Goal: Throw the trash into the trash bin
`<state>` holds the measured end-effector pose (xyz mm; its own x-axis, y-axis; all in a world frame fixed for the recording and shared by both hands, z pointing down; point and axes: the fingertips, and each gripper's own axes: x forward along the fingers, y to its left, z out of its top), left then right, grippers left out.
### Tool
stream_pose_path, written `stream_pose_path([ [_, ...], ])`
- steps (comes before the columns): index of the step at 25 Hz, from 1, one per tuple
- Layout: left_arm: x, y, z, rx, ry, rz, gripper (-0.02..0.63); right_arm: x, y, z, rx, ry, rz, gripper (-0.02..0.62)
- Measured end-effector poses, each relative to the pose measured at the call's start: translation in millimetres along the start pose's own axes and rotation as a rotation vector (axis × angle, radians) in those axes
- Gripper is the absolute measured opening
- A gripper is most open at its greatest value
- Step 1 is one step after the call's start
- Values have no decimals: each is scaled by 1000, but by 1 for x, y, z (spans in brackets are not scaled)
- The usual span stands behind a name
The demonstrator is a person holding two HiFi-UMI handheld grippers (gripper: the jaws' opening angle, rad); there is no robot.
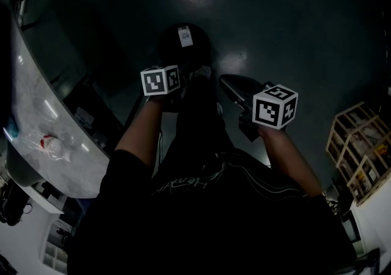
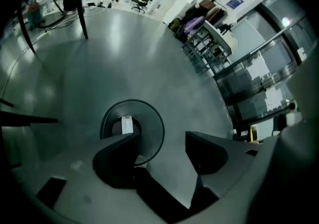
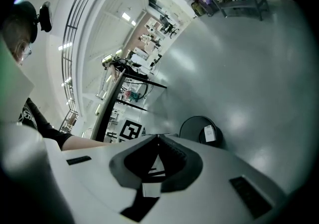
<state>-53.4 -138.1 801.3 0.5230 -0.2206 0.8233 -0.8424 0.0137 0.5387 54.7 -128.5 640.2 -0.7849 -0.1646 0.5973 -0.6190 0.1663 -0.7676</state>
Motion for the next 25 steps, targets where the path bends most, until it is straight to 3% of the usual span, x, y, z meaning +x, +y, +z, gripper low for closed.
stream_pose_path([
  [3, -23, -13, 6, -26, -93, -21, 246, -12, 4, 1, -5, -35, -9, 35],
  [9, -91, -55, 13, 36, -314, -1, 45, -47, 30, -6, -84, -82, 0, 36],
  [12, -134, -96, 8, 55, -401, -74, 15, -69, 51, -17, -115, -115, 23, 35],
  [16, -205, -164, -11, 28, -505, -279, 6, -102, 87, -37, -88, -149, 113, 37],
  [19, -260, -211, -26, 64, -595, -391, 6, -130, 112, -45, -117, -179, 155, 35],
  [25, -364, -261, -63, 178, -754, -462, 5, -164, 200, -59, -293, -240, 288, 35],
])
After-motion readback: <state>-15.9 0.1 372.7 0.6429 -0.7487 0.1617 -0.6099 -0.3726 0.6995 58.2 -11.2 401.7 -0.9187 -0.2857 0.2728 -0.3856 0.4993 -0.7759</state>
